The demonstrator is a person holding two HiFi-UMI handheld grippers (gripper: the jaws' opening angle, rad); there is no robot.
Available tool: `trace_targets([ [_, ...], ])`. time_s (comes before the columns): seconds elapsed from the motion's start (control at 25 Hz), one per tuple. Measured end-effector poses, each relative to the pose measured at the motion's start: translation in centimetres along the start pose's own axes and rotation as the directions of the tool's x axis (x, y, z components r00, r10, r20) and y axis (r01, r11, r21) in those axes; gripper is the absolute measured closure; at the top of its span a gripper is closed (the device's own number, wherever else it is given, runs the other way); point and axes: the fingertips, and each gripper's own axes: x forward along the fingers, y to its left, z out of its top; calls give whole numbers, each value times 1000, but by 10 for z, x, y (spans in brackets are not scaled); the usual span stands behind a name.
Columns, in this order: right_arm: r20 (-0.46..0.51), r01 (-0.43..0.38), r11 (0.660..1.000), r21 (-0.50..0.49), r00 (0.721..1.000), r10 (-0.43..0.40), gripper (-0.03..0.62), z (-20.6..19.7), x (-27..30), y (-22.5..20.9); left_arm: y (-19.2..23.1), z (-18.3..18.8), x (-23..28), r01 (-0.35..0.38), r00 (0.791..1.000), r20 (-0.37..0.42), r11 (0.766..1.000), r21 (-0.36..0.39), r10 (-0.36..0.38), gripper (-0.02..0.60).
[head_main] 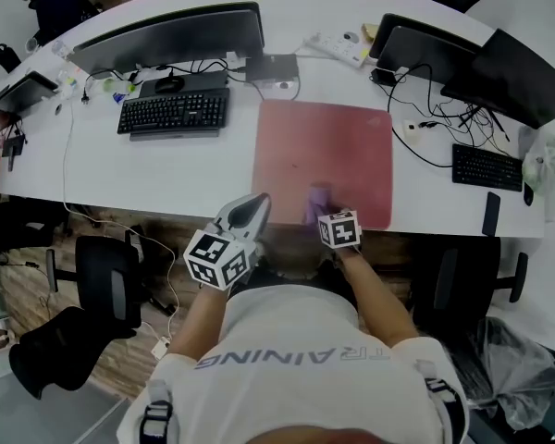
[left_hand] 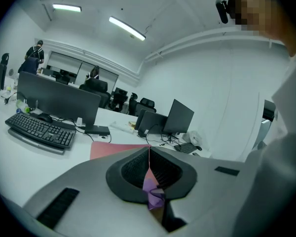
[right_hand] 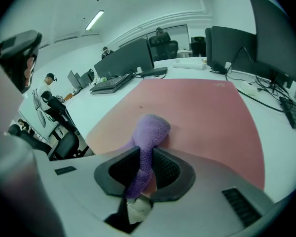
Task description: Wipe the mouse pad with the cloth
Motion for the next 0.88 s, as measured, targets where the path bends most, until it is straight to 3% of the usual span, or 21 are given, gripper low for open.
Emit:
trace_targets([
  [0.52, 12, 91, 995, 45, 996, -92, 502, -40, -65, -132, -90, -11, 66, 37, 999, 16, 999, 9, -37, 549],
  [0.88, 14, 201, 976, 82, 979, -202, 502, -64, -111, -205, -124, -5, 88, 70, 996, 61, 997, 20, -71, 549],
])
